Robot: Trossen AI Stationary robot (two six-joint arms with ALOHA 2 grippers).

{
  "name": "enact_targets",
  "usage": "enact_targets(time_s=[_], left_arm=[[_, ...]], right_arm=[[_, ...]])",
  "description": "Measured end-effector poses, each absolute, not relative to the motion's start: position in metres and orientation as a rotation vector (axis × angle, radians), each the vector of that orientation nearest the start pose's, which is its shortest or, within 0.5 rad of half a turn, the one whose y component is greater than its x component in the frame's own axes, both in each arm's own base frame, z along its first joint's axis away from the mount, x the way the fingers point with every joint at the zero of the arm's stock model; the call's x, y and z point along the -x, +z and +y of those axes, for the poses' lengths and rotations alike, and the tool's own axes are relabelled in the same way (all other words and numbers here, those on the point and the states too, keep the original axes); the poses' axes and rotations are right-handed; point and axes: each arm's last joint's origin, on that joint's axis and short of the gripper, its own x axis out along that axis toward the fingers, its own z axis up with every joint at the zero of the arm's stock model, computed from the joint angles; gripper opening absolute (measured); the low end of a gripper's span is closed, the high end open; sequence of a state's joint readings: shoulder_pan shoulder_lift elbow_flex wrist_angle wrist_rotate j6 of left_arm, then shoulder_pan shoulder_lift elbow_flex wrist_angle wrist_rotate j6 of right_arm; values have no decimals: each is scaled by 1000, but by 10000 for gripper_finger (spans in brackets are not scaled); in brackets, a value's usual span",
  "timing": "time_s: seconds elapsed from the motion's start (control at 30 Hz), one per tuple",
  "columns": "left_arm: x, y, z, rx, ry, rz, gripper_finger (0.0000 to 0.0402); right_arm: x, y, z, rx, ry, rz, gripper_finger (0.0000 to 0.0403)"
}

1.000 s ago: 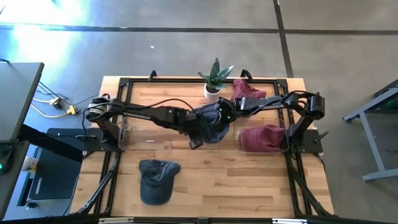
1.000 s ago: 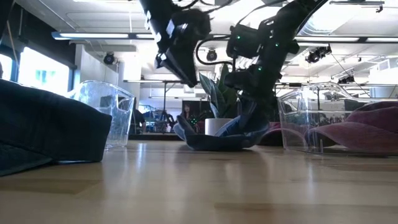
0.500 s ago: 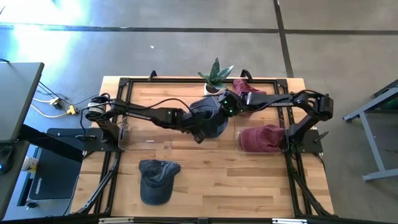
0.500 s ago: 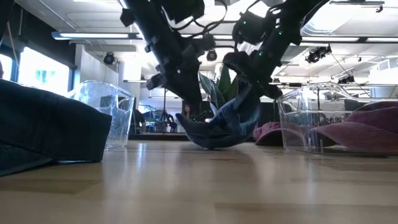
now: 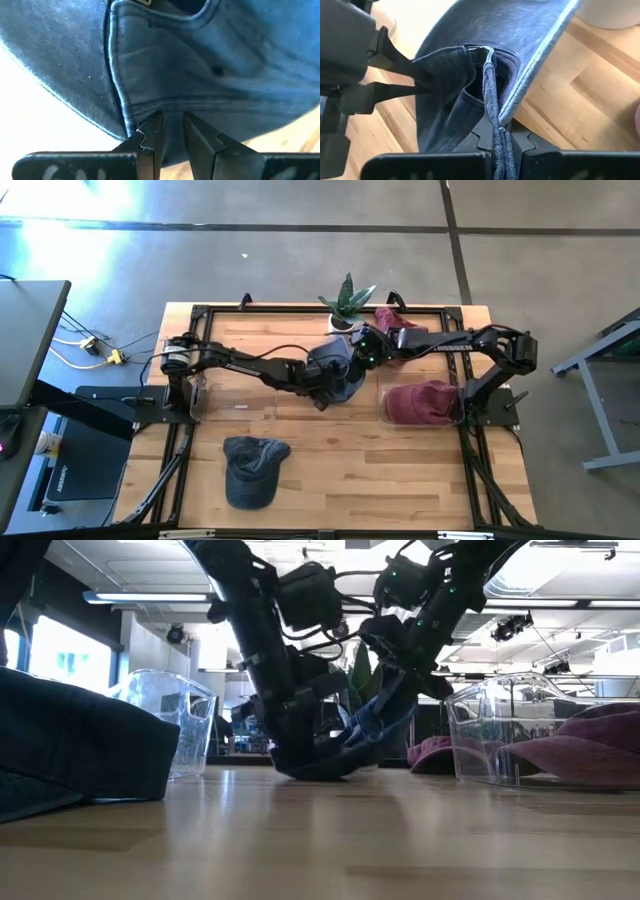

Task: Pick & Place hat
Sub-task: Put the top blue cap into the left transparent bin

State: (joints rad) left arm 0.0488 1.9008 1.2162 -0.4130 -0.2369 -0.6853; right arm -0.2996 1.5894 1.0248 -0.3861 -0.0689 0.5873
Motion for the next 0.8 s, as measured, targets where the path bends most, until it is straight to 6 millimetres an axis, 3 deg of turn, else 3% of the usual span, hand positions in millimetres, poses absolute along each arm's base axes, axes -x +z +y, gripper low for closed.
enact_targets(time_s=[0.4, 0.63, 0.8], left_arm=[[-366, 153, 24, 497, 581, 1123, 71], [-382, 192, 23, 463, 457, 1067, 71], [-384, 193, 23, 446, 416, 1082, 71]], right_arm=[[-302, 204, -82, -683, -452, 958, 7], [-304, 205, -78, -674, -442, 939, 14], [-301, 203, -78, -671, -439, 928, 7]])
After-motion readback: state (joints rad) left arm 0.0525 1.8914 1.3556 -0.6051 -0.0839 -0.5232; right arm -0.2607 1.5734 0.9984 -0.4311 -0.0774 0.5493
